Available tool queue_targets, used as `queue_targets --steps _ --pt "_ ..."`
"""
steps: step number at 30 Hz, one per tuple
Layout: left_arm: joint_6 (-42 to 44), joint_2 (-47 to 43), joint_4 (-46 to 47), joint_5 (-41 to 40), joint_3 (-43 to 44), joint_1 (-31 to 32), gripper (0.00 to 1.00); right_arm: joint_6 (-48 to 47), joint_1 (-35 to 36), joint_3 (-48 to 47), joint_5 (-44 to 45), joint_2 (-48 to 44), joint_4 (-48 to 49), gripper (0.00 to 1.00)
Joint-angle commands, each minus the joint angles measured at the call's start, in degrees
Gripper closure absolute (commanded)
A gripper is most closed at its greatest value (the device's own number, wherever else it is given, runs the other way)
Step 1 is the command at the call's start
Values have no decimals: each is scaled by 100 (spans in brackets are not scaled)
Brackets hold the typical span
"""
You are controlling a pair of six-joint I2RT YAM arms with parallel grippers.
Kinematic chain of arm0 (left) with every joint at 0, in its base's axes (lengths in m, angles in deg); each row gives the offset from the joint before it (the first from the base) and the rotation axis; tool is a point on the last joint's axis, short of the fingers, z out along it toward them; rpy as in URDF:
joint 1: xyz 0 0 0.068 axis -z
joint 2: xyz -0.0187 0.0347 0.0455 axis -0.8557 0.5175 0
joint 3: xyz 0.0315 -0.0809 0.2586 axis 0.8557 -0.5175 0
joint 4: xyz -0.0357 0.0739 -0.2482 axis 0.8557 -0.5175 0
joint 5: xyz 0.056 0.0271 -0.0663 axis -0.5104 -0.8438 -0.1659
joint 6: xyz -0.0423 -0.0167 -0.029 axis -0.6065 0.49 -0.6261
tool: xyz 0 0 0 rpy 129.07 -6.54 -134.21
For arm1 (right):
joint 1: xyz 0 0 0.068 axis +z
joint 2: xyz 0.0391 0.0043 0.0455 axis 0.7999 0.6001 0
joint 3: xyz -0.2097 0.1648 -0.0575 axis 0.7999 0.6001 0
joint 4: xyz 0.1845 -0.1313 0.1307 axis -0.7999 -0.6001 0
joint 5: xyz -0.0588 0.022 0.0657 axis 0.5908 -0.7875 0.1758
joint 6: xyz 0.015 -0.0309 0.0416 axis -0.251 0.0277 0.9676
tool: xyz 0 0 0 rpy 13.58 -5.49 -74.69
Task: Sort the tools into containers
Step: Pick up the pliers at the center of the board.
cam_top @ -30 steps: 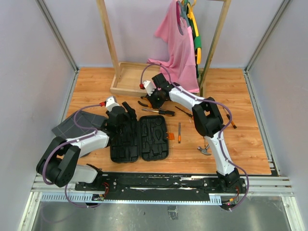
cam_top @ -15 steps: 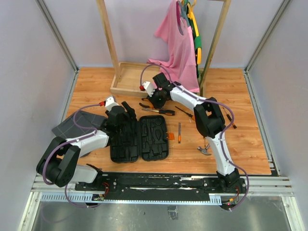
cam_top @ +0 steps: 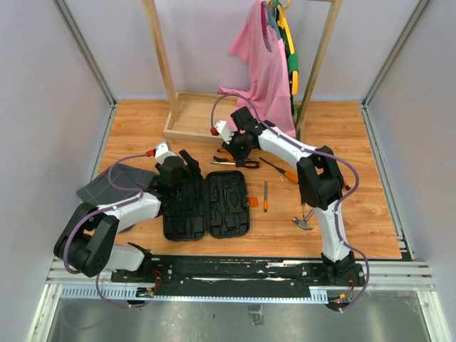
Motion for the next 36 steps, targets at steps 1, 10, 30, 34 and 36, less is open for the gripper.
queue_targets --steps 1,10,30,34,36 --pt "68 0 13 -56 148 -66 25 260 10 194 167 -449 -30 100" --pt "85 -9 4 -28 171 -79 25 1010 -66 684 379 -874 -34 100" --pt "68 105 13 97 205 -95 25 2234 -89 2649 1098 -2654 50 99" --pt "69 92 13 105 202 -101 25 2425 -93 3192 1187 -2971 136 99" --pt "65 96 13 119 209 -101 25 2529 -89 3486 1270 -3108 209 99"
